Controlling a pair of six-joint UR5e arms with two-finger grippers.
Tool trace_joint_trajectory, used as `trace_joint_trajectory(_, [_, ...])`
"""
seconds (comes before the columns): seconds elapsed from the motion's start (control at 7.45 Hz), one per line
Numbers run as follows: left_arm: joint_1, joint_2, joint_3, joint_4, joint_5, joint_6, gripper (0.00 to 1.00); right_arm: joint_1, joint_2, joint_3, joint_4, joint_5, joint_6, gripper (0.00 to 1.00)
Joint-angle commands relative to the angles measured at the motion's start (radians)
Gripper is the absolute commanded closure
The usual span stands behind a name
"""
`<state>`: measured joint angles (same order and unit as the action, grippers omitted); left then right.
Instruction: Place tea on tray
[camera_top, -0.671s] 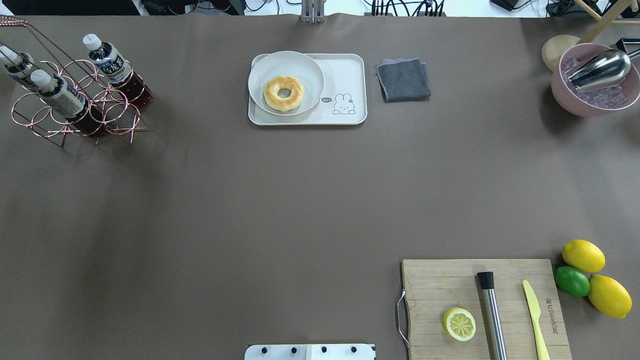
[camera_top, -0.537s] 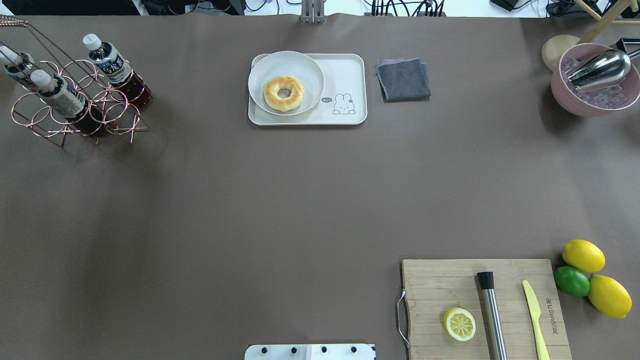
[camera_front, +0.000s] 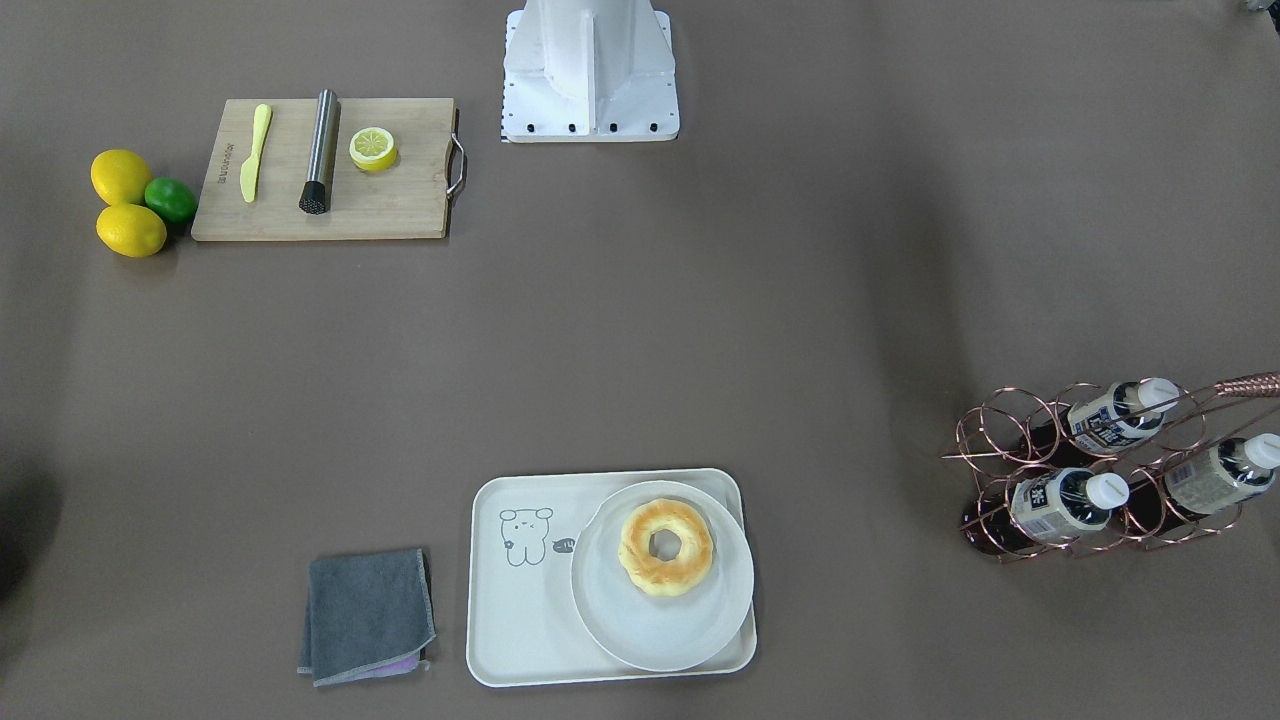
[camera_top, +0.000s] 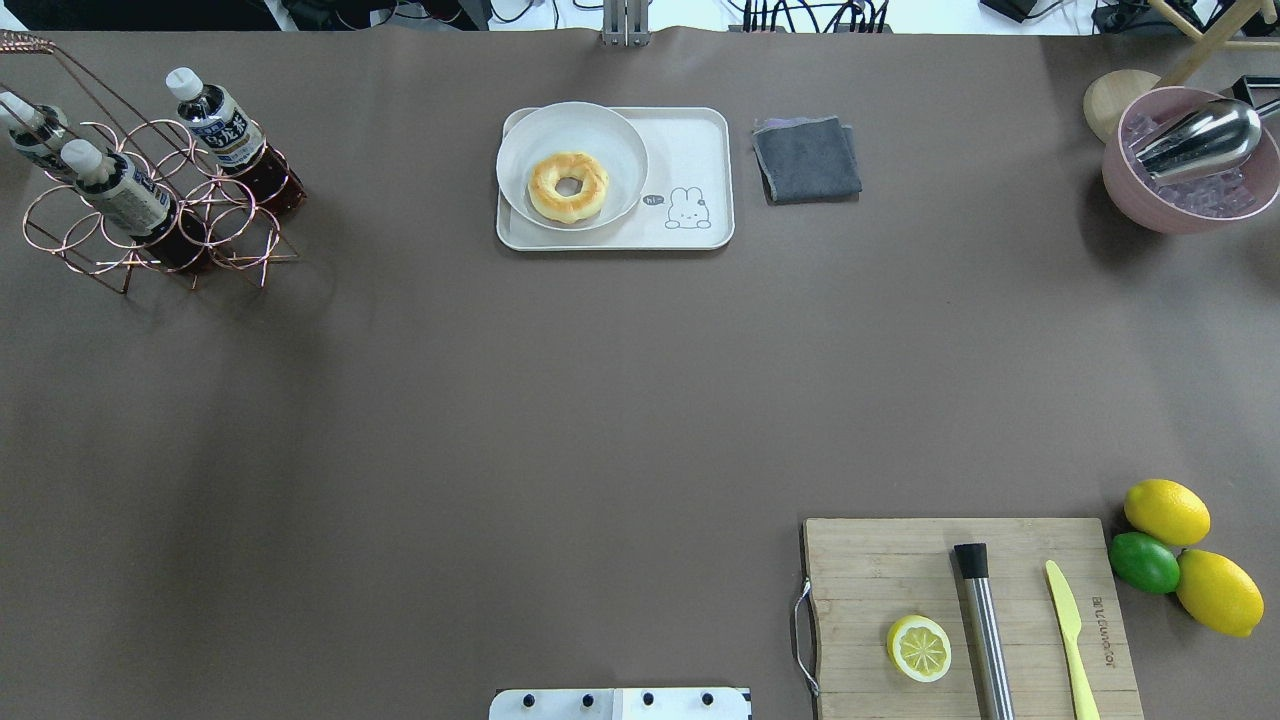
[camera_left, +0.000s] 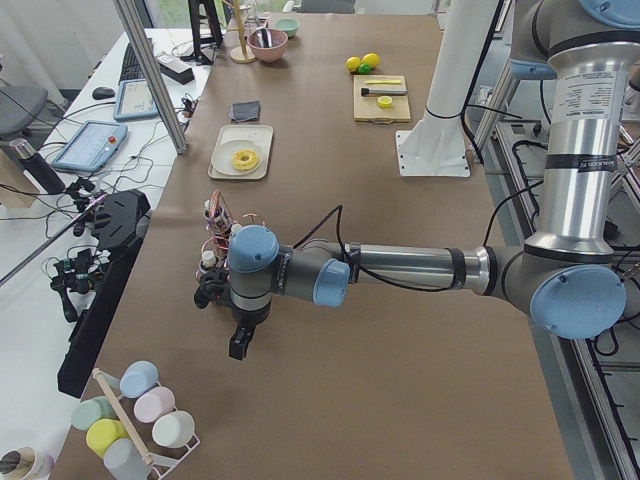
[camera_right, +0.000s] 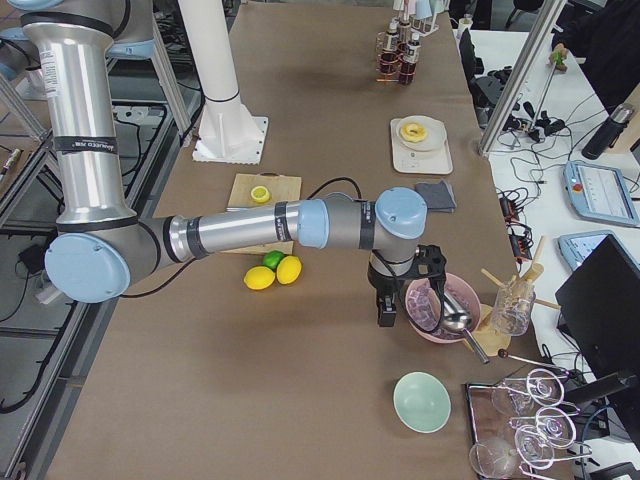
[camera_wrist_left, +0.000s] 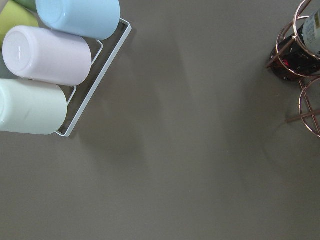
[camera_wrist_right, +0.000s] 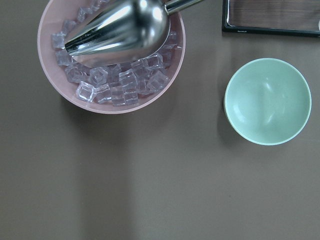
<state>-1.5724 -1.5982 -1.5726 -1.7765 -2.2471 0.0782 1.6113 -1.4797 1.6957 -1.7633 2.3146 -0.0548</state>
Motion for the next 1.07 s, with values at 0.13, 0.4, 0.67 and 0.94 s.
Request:
trace_joint_trajectory(0.13, [-0.003,0.009,-0.032,-0.009,0.000,0.000,0.02,-0.001,-0.001,0.004,-0.001,0.002,-0.004,0.00])
trace_joint_trajectory(0.4, [0.002,0.009,-0.038,-0.011,-0.006,0.002,0.02,-0.001,-0.002,0.005,0.001,0.002,-0.004,0.00])
trace_joint_trajectory(0.67, [0.008,0.029,-0.033,-0.012,-0.008,-0.002,0.02,-0.001,0.001,0.007,0.005,0.002,-0.005,0.00])
trace_joint_trajectory(0.94, [0.008,0.027,-0.029,-0.008,-0.012,-0.011,0.02,0.001,-0.001,0.018,0.005,0.002,-0.005,0.00])
